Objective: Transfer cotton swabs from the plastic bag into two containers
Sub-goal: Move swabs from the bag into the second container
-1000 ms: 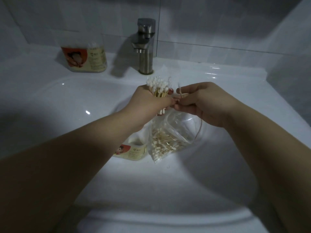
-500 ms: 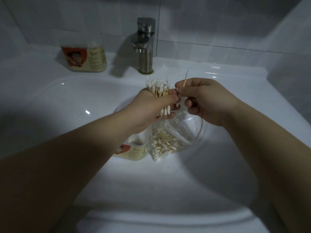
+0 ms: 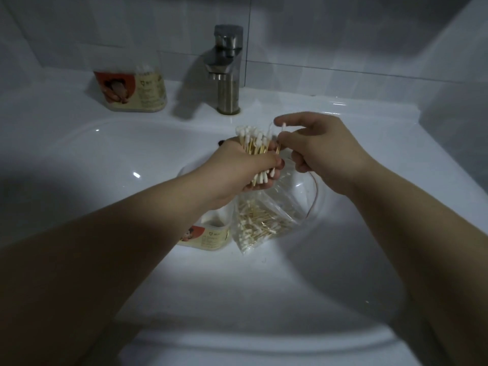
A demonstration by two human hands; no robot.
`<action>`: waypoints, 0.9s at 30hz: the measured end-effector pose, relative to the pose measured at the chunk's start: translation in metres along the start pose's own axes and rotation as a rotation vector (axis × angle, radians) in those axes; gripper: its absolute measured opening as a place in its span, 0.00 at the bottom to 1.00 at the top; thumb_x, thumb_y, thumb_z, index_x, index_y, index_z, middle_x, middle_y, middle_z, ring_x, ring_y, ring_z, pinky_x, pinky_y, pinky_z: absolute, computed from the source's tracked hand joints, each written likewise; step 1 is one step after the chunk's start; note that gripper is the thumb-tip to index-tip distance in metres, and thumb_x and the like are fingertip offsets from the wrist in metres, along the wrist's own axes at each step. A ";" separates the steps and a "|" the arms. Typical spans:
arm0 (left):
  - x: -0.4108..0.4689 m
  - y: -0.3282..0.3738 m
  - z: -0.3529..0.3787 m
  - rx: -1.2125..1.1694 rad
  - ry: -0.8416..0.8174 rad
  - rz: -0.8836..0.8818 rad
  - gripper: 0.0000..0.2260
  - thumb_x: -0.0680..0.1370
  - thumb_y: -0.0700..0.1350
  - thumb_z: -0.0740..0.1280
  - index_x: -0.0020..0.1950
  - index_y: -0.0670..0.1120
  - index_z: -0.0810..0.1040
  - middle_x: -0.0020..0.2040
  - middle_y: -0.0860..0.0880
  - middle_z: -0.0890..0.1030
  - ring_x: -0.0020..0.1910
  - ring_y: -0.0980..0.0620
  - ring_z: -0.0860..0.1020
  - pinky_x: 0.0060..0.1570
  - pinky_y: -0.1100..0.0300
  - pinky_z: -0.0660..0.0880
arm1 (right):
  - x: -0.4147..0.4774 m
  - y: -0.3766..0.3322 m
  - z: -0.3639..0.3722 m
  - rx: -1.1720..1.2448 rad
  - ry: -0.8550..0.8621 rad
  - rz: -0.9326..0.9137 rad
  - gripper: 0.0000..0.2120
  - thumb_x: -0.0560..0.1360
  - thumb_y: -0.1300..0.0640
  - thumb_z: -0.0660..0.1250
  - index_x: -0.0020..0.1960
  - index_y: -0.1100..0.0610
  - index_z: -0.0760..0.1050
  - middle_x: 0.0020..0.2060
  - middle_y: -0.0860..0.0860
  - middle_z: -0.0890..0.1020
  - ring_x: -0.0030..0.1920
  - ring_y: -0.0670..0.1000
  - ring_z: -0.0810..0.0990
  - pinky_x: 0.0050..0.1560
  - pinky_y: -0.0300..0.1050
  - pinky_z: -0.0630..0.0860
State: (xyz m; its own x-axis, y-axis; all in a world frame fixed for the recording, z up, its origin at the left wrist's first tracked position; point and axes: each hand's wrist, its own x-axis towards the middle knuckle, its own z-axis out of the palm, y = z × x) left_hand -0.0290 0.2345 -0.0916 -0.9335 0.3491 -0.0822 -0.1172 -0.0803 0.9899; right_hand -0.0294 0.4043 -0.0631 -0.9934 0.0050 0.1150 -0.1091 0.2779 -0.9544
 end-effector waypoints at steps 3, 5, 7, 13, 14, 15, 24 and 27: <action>0.001 0.001 -0.001 -0.001 0.028 -0.028 0.03 0.79 0.39 0.71 0.50 0.46 0.82 0.39 0.49 0.83 0.36 0.54 0.82 0.38 0.60 0.79 | -0.001 0.000 0.001 -0.008 0.032 -0.033 0.08 0.77 0.62 0.71 0.55 0.57 0.84 0.31 0.48 0.83 0.28 0.49 0.70 0.28 0.42 0.69; 0.001 0.003 -0.002 -0.004 0.030 -0.057 0.01 0.80 0.41 0.72 0.48 0.45 0.82 0.37 0.49 0.82 0.35 0.55 0.81 0.37 0.60 0.80 | -0.001 0.000 0.001 0.000 0.061 -0.062 0.08 0.77 0.62 0.71 0.56 0.56 0.85 0.32 0.45 0.84 0.27 0.46 0.71 0.28 0.38 0.70; 0.001 0.004 -0.004 0.026 0.012 -0.095 0.05 0.80 0.43 0.72 0.44 0.45 0.82 0.35 0.49 0.82 0.33 0.55 0.80 0.38 0.60 0.81 | -0.001 0.001 0.001 -0.062 0.075 -0.118 0.10 0.78 0.60 0.71 0.58 0.54 0.85 0.37 0.43 0.86 0.29 0.40 0.76 0.31 0.31 0.71; 0.002 0.002 -0.004 -0.052 -0.014 -0.134 0.03 0.81 0.43 0.70 0.48 0.47 0.82 0.37 0.50 0.83 0.37 0.53 0.83 0.42 0.57 0.82 | -0.009 -0.006 0.003 -0.269 -0.223 -0.130 0.22 0.77 0.69 0.63 0.68 0.56 0.78 0.55 0.46 0.85 0.43 0.33 0.81 0.40 0.26 0.73; 0.002 0.002 -0.005 -0.074 -0.001 -0.141 0.03 0.81 0.42 0.69 0.50 0.47 0.83 0.38 0.50 0.83 0.37 0.53 0.83 0.41 0.58 0.82 | -0.009 -0.007 0.002 -0.327 -0.294 -0.155 0.21 0.75 0.68 0.65 0.66 0.56 0.79 0.52 0.45 0.85 0.46 0.36 0.82 0.42 0.28 0.74; 0.002 0.002 -0.005 -0.100 0.009 -0.151 0.03 0.80 0.41 0.69 0.50 0.47 0.83 0.39 0.50 0.83 0.36 0.54 0.83 0.39 0.58 0.82 | -0.010 -0.007 0.002 -0.399 -0.353 -0.187 0.19 0.75 0.65 0.69 0.64 0.57 0.79 0.49 0.44 0.84 0.49 0.40 0.82 0.46 0.33 0.76; 0.001 0.007 -0.007 -0.228 -0.086 -0.227 0.08 0.82 0.40 0.64 0.45 0.46 0.81 0.37 0.50 0.82 0.33 0.55 0.82 0.30 0.63 0.77 | -0.009 -0.005 0.014 -0.645 -0.264 -0.414 0.38 0.64 0.48 0.82 0.71 0.50 0.73 0.57 0.43 0.81 0.54 0.41 0.78 0.53 0.35 0.76; 0.001 0.008 -0.008 -0.233 -0.078 -0.234 0.08 0.82 0.40 0.63 0.45 0.46 0.80 0.35 0.50 0.82 0.31 0.56 0.81 0.29 0.63 0.77 | -0.010 -0.004 0.016 -0.618 -0.249 -0.409 0.45 0.63 0.47 0.83 0.75 0.49 0.68 0.58 0.41 0.78 0.51 0.37 0.78 0.53 0.37 0.77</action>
State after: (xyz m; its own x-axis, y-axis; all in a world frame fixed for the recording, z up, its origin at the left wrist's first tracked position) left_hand -0.0335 0.2272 -0.0848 -0.8442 0.4532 -0.2862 -0.4080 -0.1971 0.8914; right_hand -0.0200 0.3874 -0.0646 -0.8655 -0.4085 0.2898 -0.5008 0.6960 -0.5145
